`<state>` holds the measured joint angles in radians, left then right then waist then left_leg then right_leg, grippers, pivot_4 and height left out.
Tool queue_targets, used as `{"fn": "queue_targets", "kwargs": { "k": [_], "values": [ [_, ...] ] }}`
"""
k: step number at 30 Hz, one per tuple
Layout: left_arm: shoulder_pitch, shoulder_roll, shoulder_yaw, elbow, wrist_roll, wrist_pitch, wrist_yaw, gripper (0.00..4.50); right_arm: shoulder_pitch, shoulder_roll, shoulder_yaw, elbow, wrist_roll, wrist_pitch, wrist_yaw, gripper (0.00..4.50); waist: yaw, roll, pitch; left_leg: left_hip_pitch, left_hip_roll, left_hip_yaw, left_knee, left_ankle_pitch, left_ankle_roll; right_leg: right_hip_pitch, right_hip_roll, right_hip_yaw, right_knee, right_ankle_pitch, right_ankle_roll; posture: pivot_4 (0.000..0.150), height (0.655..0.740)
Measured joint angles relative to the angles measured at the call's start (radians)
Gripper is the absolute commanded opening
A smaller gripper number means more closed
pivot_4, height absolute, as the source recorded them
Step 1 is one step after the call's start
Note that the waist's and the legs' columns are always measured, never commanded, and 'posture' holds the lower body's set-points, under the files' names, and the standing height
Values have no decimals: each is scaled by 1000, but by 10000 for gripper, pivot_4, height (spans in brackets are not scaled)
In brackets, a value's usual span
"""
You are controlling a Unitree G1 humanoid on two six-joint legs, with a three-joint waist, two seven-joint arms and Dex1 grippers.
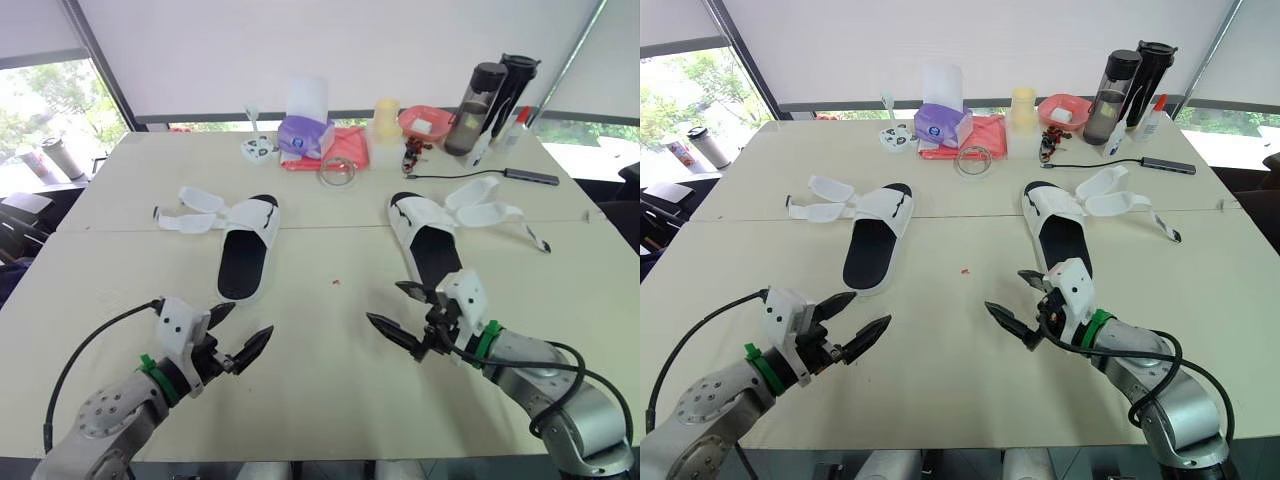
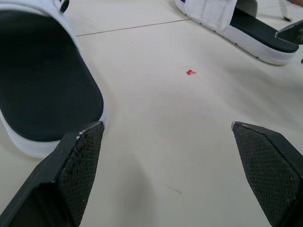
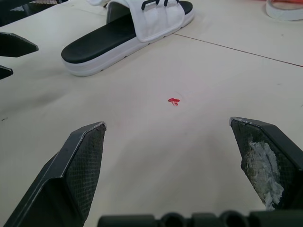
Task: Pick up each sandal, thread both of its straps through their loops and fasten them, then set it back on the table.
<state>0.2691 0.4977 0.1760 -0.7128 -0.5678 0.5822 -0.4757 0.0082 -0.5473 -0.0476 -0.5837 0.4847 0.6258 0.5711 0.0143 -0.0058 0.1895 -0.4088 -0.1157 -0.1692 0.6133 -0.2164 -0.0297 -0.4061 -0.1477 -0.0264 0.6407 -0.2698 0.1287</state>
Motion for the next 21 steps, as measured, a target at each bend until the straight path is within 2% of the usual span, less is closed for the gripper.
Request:
{"fn": "queue_targets", "kwargs": {
  "k": [10, 16, 19, 21],
  "values": [
    [-135, 38, 0, 69, -41, 27, -37, 44620, 12, 50, -7, -2, -22, -20, -79, 44774, 1, 0, 0, 0, 0, 0, 0, 0, 0, 0, 0, 0, 0, 0, 0, 1500, 7400],
    [-279, 96, -8, 125, -112, 87, -116, 44620, -38, 210, -121, -5, 131, 108, -252, 44774, -1, 0, 0, 0, 3, -1, -1, 0, 0, -1, 6, 3, 0, 1, -1, 1500, 7400],
    [-449, 142, -36, 191, -152, 128, -192, 44620, -146, 376, -243, 18, 289, 178, -460, 44774, 0, 0, 0, 0, 9, -3, 0, 1, -1, -2, 14, 4, 0, 4, -6, 1500, 7400],
    [-532, 144, -50, 199, -173, 135, -219, 44620, -214, 432, -314, 39, 378, 204, -590, 44774, -2, 1, 0, 1, 9, -2, -1, 1, -2, -2, 14, 5, 0, 4, -7, 1500, 7400]
  ]
}}
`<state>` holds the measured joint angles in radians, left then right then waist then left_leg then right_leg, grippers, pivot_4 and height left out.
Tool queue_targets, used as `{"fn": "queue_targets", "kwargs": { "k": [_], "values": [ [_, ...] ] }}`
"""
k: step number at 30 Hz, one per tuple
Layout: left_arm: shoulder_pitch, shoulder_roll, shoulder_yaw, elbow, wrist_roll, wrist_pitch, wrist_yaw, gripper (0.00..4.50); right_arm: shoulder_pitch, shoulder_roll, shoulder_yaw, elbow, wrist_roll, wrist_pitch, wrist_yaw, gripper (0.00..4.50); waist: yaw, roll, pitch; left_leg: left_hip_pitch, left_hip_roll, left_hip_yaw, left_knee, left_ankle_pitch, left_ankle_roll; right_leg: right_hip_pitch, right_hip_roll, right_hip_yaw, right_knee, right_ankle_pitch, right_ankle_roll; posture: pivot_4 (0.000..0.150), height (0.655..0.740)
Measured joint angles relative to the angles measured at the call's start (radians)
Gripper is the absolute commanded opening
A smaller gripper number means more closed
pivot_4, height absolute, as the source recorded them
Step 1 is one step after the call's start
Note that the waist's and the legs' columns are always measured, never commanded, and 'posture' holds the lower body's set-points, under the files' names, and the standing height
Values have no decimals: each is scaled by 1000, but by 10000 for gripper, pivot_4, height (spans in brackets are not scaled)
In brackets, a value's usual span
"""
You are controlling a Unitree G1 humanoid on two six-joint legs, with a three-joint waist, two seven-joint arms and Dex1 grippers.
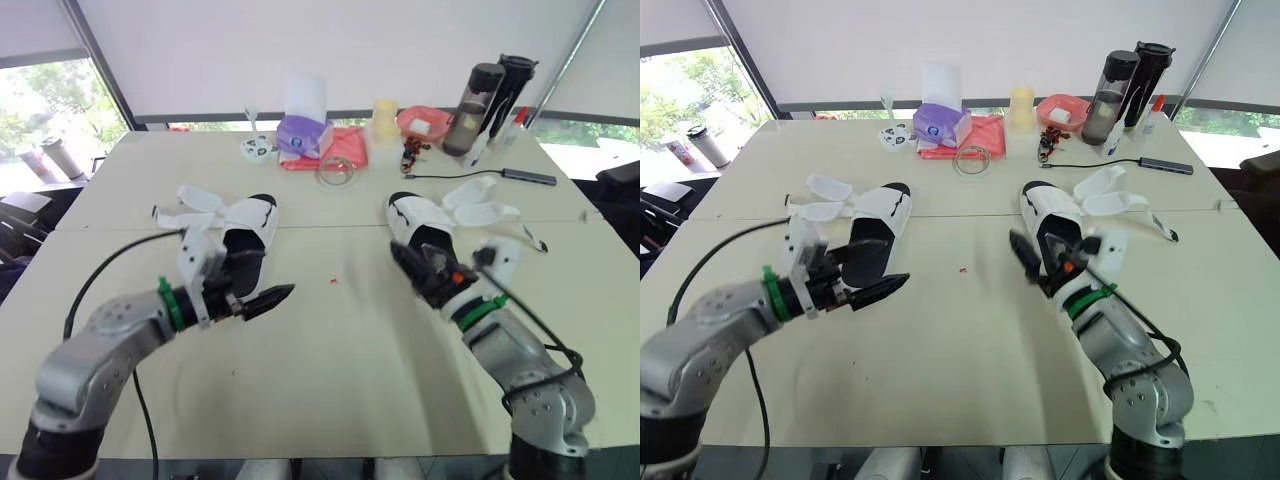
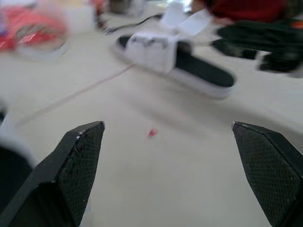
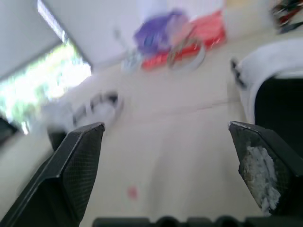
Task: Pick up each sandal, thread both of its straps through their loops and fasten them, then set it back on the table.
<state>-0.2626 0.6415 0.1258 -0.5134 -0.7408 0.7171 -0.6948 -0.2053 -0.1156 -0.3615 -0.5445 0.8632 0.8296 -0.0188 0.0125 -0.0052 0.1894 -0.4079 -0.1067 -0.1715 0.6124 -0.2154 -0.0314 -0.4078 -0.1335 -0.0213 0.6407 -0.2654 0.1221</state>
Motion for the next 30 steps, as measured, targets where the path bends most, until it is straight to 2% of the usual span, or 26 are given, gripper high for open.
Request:
{"fn": "queue_targets", "kwargs": {
  "k": [5, 11, 18, 28, 30],
  "values": [
    [-29, -40, -43, 32, -8, 9, 4, 44620, -92, 89, -96, 105, 148, 32, -256, 44774, -19, 0, 0, 0, 0, 5, -3, 0, 0, -4, 0, 8, 2, 2, 3, 1500, 7400],
    [-2, -58, -72, 32, 6, 5, 12, 44620, -194, 158, -121, 200, 264, -13, -448, 44774, -30, 1, 0, 0, 1, 7, -3, 0, 0, -7, 1, 10, 6, 2, 3, 1500, 7400],
    [20, -90, -76, 32, 28, -7, 43, 44620, -351, 157, -119, 419, 246, -132, -457, 44774, -31, 1, 0, 1, 0, 10, -1, 1, -1, -7, 2, 13, 7, 2, 2, 1500, 7400],
    [31, -131, -77, 31, 63, -26, 88, 44620, -573, 119, -166, 855, 139, -365, -325, 44774, -33, 1, 0, 1, 1, 11, -2, 1, -1, -7, 2, 14, 7, 2, 3, 1500, 7400],
    [31, -132, -77, 31, 68, -29, 91, 45000, -591, 108, -176, 912, 122, -395, -305, 39574, -33, 1, 0, 1, 1, 12, -2, 1, -1, -8, 2, 14, 7, 2, 3, 1500, 7400]
  ]
}}
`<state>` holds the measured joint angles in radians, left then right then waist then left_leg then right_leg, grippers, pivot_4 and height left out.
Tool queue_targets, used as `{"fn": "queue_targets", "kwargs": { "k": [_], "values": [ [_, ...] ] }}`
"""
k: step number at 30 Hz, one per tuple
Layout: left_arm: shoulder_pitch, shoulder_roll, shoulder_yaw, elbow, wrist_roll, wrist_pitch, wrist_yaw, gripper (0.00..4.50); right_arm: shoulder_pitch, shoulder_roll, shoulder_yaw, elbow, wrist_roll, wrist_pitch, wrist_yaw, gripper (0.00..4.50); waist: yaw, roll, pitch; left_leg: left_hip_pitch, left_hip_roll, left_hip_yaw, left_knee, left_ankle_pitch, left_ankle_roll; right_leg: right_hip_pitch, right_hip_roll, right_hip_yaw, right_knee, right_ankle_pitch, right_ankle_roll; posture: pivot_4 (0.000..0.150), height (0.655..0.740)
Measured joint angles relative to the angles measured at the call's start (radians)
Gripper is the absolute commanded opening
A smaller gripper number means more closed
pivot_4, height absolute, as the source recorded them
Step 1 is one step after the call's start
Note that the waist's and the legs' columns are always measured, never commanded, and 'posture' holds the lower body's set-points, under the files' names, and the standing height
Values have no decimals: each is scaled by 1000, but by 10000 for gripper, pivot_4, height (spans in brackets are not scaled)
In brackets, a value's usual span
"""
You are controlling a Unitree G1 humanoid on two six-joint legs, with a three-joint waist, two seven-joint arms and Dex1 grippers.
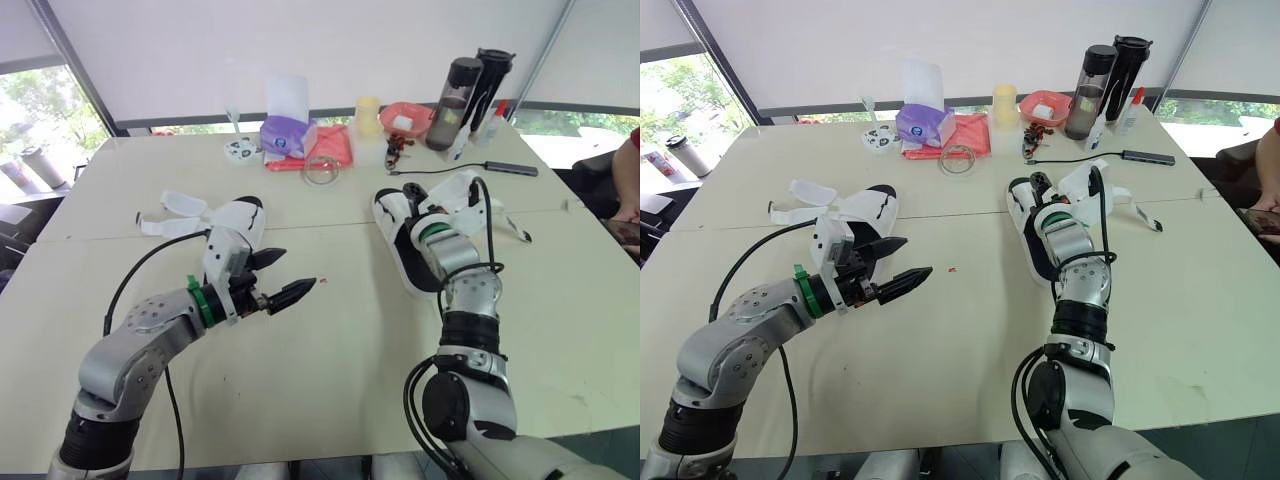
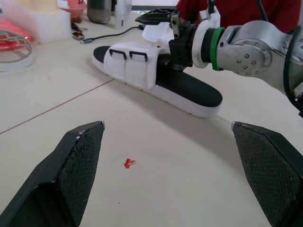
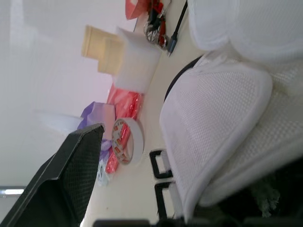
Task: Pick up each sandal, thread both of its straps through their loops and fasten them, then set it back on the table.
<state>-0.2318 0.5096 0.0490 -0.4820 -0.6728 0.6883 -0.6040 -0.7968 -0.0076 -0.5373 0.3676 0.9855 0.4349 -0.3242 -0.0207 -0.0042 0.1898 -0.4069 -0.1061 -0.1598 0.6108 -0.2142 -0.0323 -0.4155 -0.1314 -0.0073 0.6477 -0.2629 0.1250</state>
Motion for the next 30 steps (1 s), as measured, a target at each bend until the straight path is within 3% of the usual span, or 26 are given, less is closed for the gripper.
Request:
{"fn": "queue_targets", "kwargs": {
  "k": [2, 8, 19, 25, 30],
  "values": [
    [0, -1, 0, 0, 8, -1, 3, 45000, -5, -10, -4, 37, -13, -19, 17, 32667, 0, 0, 0, 0, 0, 0, 0, 0, 0, 0, 0, 0, 0, 0, 0, 1500, 7400],
    [9, -2, 0, -1, 20, -6, 15, 45000, -11, -11, -15, 67, -28, -29, 38, 1157, -1, 0, 0, 0, 0, 2, 0, 0, 0, -1, 0, 2, 1, 0, 0, 1500, 7400],
    [16, -2, 0, 0, 32, -17, 9, 45000, -28, -35, -17, 65, -24, 28, 39, 463, 0, 0, 0, 0, 0, 2, 0, 0, 0, -2, 0, 2, 1, 1, 0, 1500, 7400],
    [22, 8, 0, 1, 33, -18, -5, 45000, -24, -164, 21, -42, 34, 311, 37, 463, 3, 1, 0, -2, 0, 3, 0, 0, 0, -4, 0, 3, 1, 1, 0, 1500, 7400],
    [29, 26, -3, 1, 30, -16, -29, 45000, 48, -243, 24, -201, 299, 679, -13, 463, -2, 1, 0, -2, 2, 4, -1, 0, 0, -5, 0, 3, 1, 1, 0, 1500, 7400]
  ]
}}
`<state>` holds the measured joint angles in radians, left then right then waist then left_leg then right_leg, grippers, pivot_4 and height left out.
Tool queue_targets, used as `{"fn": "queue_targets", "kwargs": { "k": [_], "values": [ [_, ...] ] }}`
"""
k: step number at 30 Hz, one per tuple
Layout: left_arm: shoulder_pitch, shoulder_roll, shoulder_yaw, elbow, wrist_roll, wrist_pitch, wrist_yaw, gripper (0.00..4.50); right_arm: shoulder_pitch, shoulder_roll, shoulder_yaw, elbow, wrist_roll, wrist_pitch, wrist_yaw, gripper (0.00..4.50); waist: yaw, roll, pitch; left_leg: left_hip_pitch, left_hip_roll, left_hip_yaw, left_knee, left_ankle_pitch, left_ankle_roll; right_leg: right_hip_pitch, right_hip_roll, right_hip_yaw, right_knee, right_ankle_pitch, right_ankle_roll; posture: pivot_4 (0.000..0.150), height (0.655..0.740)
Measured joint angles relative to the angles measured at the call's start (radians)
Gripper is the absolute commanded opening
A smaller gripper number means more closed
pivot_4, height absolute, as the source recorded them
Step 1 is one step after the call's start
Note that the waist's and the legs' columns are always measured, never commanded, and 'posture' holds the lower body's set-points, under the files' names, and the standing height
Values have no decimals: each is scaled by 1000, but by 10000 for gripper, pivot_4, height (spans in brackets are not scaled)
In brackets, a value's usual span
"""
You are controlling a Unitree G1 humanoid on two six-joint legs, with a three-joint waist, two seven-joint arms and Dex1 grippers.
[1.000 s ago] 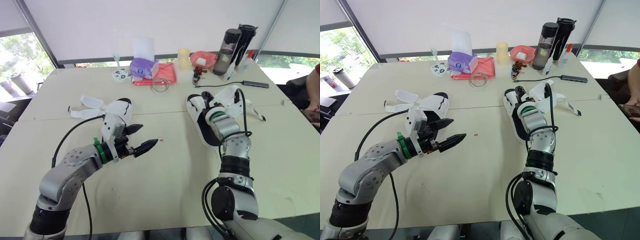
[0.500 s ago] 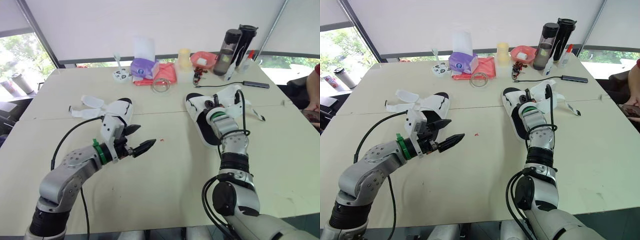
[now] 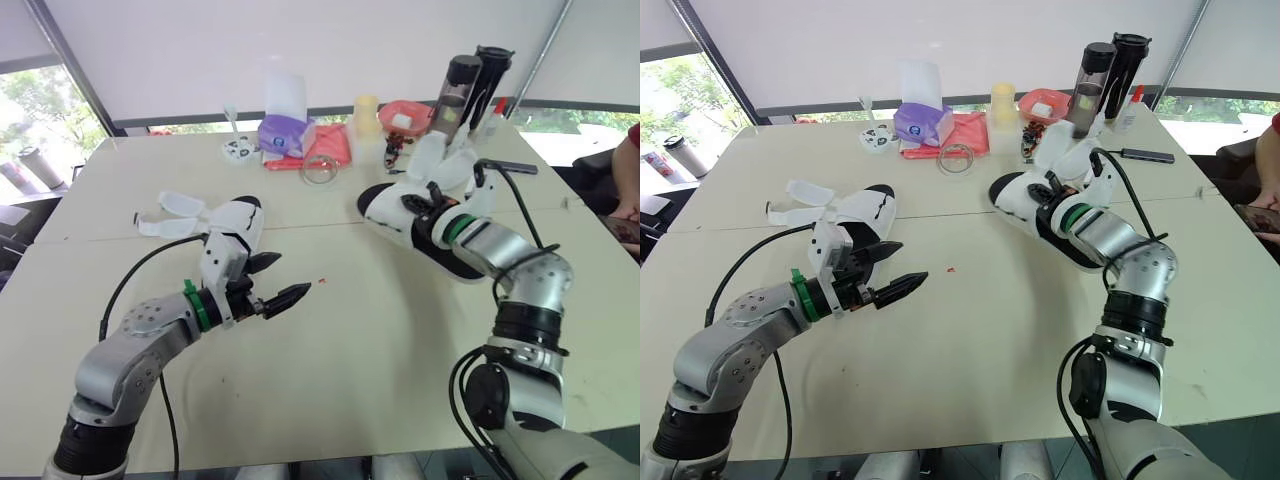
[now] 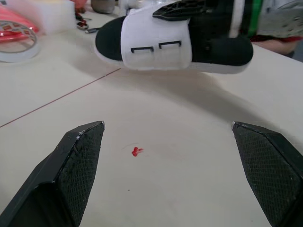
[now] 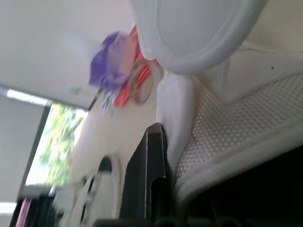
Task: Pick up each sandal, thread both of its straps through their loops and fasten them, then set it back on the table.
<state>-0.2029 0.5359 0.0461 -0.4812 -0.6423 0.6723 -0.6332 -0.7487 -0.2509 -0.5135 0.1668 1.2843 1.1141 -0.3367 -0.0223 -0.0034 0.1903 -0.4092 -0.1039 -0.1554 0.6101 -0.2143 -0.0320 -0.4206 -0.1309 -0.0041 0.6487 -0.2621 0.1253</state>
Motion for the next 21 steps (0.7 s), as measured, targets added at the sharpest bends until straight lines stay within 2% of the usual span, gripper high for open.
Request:
{"fn": "queue_targets", "kwargs": {
  "k": [4, 7, 11, 16, 21],
  "values": [
    [5, 18, 0, -2, -4, 6, -20, 45000, 73, -43, 32, -47, 187, 140, -60, 463, 6, 0, 0, -1, 0, 1, 1, 0, 0, 0, 0, 0, 0, 0, 0, 1500, 7400],
    [14, 46, 4, -3, -15, 16, -45, 45000, 170, -161, 125, -92, 393, 231, -82, 463, 12, 0, 0, -1, -2, 1, 1, 0, 1, 1, -2, 0, -3, 0, 0, 1500, 7400],
    [16, 59, 4, -5, -24, 19, -69, 45000, 238, -288, 244, -108, 530, 273, -32, 463, 7, -1, 0, -1, -1, 7, 3, -2, 3, 2, -2, 1, -3, 0, 0, 1500, 7400],
    [21, 63, 3, -6, -25, 20, -83, 45000, 251, -423, 361, -104, 623, 274, 64, 463, 8, -2, 1, 0, 1, 12, 3, -2, 4, 1, -2, 1, -4, 0, 1, 1500, 7400],
    [30, 62, -1, -8, -25, 20, -82, 45000, 257, -478, 430, -72, 637, 286, 188, 463, 11, -3, 2, -1, 1, 13, 3, -3, 5, 2, -2, 1, -5, 1, 1, 1500, 7400]
  ]
}}
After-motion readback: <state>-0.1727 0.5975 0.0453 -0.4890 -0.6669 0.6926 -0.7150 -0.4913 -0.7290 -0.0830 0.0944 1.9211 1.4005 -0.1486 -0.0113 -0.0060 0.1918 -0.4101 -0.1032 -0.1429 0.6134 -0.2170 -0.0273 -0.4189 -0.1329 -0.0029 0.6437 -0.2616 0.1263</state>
